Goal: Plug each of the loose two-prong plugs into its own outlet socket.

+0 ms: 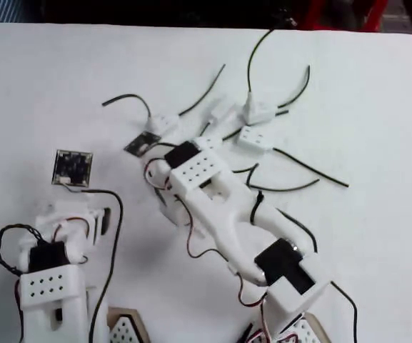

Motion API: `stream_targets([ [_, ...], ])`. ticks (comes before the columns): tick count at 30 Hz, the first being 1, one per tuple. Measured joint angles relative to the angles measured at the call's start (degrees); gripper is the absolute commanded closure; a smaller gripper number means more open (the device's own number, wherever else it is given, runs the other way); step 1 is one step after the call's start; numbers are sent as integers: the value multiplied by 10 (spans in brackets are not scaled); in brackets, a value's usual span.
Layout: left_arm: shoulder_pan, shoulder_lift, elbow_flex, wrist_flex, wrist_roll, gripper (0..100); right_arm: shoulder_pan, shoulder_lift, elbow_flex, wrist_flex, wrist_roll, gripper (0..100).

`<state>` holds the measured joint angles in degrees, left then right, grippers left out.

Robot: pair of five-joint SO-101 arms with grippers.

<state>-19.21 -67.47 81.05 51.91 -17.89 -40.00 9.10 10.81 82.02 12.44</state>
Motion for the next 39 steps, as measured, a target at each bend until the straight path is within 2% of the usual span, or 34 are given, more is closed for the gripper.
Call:
stream_targets([
  [7, 0, 0, 0, 0, 0, 756, 19, 51, 0, -19, 0, 844],
  [16, 0, 0, 0, 0, 0, 756, -19, 36, 4, -13, 0, 844],
  [25, 0, 0, 0, 0, 0, 756, -16, 57, 58, -93, 0, 844],
  [34, 0, 0, 0, 0, 0, 756, -4, 66, 56, -96, 0, 842],
  [39, 0, 0, 0, 0, 0, 756, -1, 11, 57, -74, 0, 843],
])
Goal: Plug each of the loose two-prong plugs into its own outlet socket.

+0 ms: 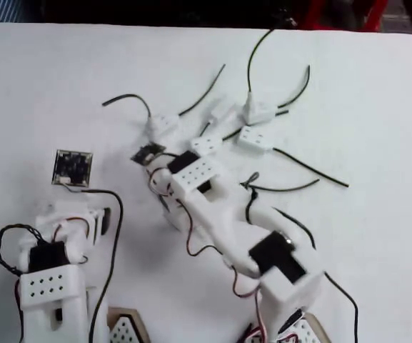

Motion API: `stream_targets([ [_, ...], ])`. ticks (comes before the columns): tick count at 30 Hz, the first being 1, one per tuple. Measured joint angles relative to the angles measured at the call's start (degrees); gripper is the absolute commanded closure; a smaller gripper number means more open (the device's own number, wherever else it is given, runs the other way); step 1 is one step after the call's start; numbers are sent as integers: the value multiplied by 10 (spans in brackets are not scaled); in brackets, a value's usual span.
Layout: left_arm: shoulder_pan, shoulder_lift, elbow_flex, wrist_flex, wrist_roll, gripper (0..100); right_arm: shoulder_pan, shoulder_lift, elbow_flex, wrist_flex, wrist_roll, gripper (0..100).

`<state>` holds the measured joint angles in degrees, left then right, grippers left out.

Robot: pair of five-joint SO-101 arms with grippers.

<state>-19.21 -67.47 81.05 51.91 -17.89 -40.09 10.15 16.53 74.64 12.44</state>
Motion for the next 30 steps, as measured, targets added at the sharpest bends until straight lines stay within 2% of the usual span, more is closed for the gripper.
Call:
stream_targets([
  [5, 0, 0, 0, 0, 0, 756, -17, -72, 54, 1, 0, 844],
  [7, 0, 0, 0, 0, 0, 756, -18, -85, 86, -29, 0, 844],
  [11, 0, 0, 0, 0, 0, 756, -17, -87, 135, -90, 0, 844],
  [19, 0, 0, 0, 0, 0, 756, -18, -51, 136, -133, 0, 844],
  [24, 0, 0, 0, 0, 0, 756, -19, -57, 136, -127, 0, 844],
  [30, 0, 0, 0, 0, 0, 756, -20, -145, 147, -92, 0, 844],
])
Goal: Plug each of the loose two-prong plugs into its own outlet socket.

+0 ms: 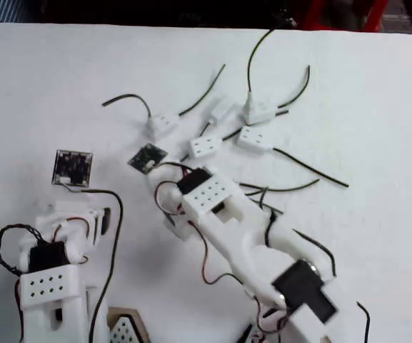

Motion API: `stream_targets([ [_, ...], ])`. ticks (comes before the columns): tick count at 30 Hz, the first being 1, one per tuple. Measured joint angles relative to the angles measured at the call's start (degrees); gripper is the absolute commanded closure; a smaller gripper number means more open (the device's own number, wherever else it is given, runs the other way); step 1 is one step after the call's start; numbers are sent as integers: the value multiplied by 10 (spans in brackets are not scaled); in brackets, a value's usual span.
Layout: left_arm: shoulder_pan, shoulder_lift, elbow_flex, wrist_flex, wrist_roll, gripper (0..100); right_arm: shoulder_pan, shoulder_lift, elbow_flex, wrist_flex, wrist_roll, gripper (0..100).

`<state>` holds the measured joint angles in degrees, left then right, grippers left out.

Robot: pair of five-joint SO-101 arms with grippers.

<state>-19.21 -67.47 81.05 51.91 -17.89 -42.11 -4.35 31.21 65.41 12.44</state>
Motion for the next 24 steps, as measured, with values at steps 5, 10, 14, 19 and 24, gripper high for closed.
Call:
stream_targets([
  [5, 0, 0, 0, 0, 0, 756, -11, -23, 47, -20, 0, 844],
  [10, 0, 0, 0, 0, 0, 756, -22, 2, 59, -62, 0, 844],
  [14, 0, 0, 0, 0, 0, 756, -20, 34, 47, -79, 0, 868],
  [19, 0, 0, 0, 0, 0, 756, -18, 74, 23, -81, 0, 951],
  [24, 0, 0, 0, 0, 0, 756, -18, 81, 16, -83, 0, 949],
])
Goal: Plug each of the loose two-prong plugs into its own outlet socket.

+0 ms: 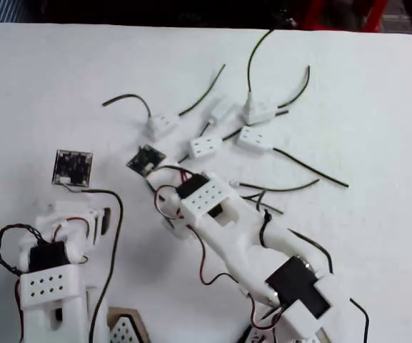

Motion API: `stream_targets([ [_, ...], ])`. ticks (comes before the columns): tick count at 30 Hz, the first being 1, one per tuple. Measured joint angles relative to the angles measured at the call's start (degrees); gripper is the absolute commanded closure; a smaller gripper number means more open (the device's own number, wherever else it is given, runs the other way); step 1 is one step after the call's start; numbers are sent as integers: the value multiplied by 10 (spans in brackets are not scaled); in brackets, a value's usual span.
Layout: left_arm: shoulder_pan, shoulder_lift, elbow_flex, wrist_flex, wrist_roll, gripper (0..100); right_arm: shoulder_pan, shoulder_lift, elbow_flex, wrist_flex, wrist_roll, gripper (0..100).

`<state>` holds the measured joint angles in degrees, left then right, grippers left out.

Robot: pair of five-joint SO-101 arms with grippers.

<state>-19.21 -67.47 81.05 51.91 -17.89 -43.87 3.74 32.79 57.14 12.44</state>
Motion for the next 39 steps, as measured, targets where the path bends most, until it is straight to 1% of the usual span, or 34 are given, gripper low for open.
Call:
stream_targets([
  [2, 0, 0, 0, 0, 0, 756, 10, 1, 0, 0, 0, 931],
  [6, 0, 0, 0, 0, 0, 756, 18, 3, -1, 3, 0, 861],
  [11, 0, 0, 0, 0, 0, 756, 5, 12, 1, 23, -1, 859],
  [16, 0, 0, 0, 0, 0, 756, 5, 12, 1, 24, -1, 893],
  [22, 0, 0, 0, 0, 0, 756, 5, 12, -4, 30, -1, 838],
  [27, 0, 0, 0, 0, 0, 756, 3, -28, -15, 92, -1, 836],
  [30, 0, 0, 0, 0, 0, 756, 1, -67, -15, 101, 0, 836],
  [35, 0, 0, 0, 0, 0, 756, 3, -78, -7, 85, 0, 837],
  [39, 0, 0, 0, 0, 0, 756, 32, -78, 7, 42, 0, 837],
])
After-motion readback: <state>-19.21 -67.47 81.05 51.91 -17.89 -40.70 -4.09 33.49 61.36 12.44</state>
